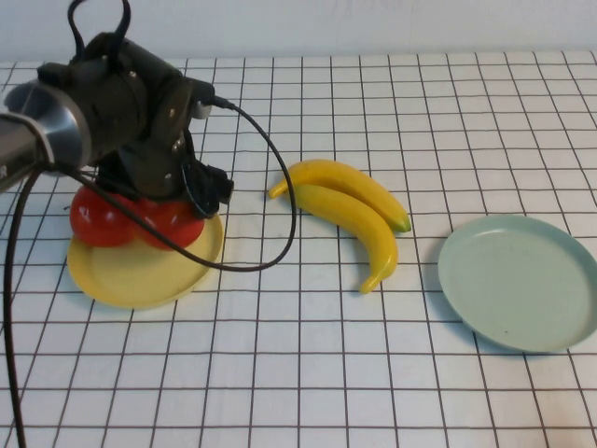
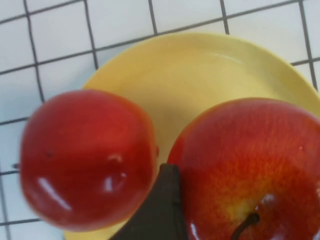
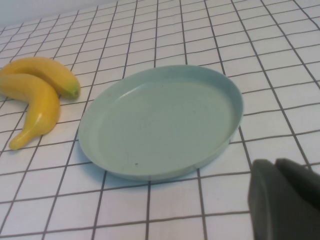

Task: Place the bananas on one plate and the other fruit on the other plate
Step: Put one type of fruit in the left plate

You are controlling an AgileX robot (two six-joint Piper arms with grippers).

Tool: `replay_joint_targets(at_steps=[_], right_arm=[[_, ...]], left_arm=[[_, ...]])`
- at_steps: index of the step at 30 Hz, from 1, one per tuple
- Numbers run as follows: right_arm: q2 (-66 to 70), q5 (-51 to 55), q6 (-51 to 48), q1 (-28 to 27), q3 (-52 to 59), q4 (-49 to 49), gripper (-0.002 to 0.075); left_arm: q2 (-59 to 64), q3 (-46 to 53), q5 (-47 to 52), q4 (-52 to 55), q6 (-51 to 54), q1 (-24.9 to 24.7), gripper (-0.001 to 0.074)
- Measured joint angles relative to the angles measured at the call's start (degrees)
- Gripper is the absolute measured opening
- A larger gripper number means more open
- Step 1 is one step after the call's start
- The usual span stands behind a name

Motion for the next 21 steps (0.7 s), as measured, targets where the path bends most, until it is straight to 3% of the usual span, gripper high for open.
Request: replay_joint_targets(at_steps=[8,21], right_arm=[[0.0,0.0,0.0,0.0,0.0,0.0,-0.0017],[0.0,0.0,0.0,0.0,0.0,0.0,-0.0017]], left_arm=[[-0.68,9.21,-10.68,1.94,-4.84,-0.12,0.0662],[-4.19,11.61,-5.28,13.1,-16.43,-7.05,0.0662]])
